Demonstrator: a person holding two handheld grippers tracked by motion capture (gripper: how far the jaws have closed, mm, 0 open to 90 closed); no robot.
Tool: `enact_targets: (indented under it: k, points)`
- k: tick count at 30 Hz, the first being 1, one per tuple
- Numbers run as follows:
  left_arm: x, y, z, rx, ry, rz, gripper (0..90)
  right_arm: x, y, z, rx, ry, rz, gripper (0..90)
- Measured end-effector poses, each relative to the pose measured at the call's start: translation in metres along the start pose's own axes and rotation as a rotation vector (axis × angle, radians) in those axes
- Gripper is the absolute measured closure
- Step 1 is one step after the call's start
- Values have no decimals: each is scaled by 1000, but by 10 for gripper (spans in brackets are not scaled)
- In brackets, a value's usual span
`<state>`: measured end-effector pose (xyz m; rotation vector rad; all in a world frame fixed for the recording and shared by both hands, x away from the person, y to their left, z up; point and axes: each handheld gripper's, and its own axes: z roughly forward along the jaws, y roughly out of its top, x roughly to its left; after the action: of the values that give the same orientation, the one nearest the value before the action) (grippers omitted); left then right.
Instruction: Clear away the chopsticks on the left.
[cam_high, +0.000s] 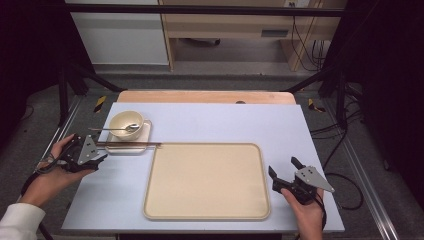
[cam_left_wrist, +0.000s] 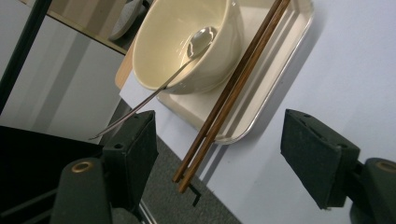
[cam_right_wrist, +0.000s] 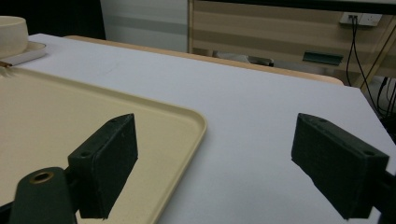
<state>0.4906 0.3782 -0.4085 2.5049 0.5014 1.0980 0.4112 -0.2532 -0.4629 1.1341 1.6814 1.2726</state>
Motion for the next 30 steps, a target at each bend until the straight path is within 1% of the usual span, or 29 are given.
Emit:
enact_targets:
  k: [3,5,10,12,17,23,27,29,30]
  points:
    - [3,-3,1,18,4,16,281,1,0,0,7,5,-2,155]
    - [5,-5,2,20,2,7,286,0,0,0,5,8,0,155]
    - [9,-10,4,36,1,26,306,0,0,1,9,12,4,157]
    - [9,-11,4,42,-8,30,322,1,0,1,10,13,-2,160]
    - [11,-10,4,50,-12,47,351,1,0,0,10,13,-2,164]
    - [11,-7,4,44,-12,48,355,1,1,0,7,12,-5,169]
    - [12,-6,6,53,-13,60,358,1,0,0,7,11,-3,166]
    - [12,-5,8,65,-13,74,359,1,0,0,7,12,-3,163]
    - [13,-4,8,77,-14,90,358,1,0,0,7,12,-2,162]
